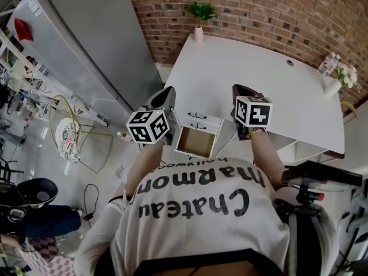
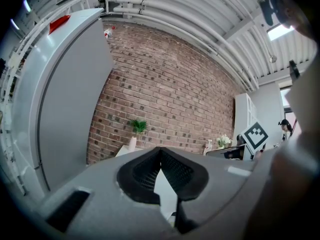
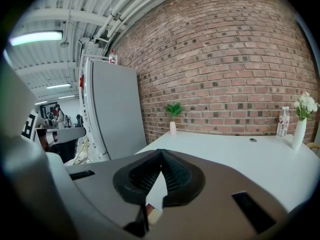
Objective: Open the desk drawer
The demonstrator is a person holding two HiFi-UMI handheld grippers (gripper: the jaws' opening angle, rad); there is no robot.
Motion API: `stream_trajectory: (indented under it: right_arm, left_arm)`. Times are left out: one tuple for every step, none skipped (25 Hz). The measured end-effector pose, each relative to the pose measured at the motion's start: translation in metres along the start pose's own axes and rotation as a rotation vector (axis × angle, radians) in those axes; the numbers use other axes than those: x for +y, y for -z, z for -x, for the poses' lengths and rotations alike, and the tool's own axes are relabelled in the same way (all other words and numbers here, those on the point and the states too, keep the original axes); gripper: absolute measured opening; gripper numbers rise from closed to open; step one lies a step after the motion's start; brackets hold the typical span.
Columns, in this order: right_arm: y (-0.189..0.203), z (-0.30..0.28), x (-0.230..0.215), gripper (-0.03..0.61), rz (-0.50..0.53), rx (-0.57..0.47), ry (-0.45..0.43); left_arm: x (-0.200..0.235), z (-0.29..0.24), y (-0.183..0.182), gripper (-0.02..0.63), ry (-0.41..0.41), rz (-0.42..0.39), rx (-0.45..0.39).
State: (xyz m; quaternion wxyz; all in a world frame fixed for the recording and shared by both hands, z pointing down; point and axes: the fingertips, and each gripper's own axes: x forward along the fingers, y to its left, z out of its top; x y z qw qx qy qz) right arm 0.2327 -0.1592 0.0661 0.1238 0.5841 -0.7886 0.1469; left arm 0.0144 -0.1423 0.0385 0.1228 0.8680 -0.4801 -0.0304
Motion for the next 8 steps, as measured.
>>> stream_trajectory:
  right_arm:
    - [0.0007, -0.0004, -0.0007, 0.014, 0.000, 0.003, 0.003]
    - [0.0010, -0.0008, -0.0011, 0.014, 0.001, 0.004, 0.005]
    - [0.0010, -0.0014, -0.0013, 0.014, 0.000, 0.004, 0.005]
    - [0.0012, -0.0021, -0.0017, 0.014, -0.001, 0.004, 0.004]
    - [0.0016, -0.0030, -0.0022, 0.014, -0.002, 0.005, 0.004]
    - [0.0019, -0.0039, -0.0029, 0.014, -0.003, 0.006, 0.004]
    - [0.0024, -0.0049, -0.0036, 0.014, -0.003, 0.007, 0.005]
    - [0.0028, -0.0059, -0.0043, 0.014, -0.002, 0.008, 0.006]
  left_arm:
    - [0.0003, -0.0004, -0.0001, 0.015, 0.001, 0.000, 0.000]
    - [0.0005, -0.0010, -0.0004, 0.015, 0.003, 0.000, 0.000]
    - [0.0009, -0.0016, -0.0007, 0.015, 0.003, 0.000, 0.000]
    - [0.0013, -0.0023, -0.0010, 0.015, 0.003, 0.000, 0.000]
    - [0.0017, -0.0031, -0.0014, 0.015, 0.003, -0.001, -0.001]
    - [0.0022, -0.0039, -0.0017, 0.015, 0.003, -0.001, -0.002]
    - [0.0026, -0.0048, -0.0019, 0.015, 0.004, -0.002, -0.003]
    - [0.0029, -0.0056, -0.0021, 0.015, 0.004, -0.002, -0.003]
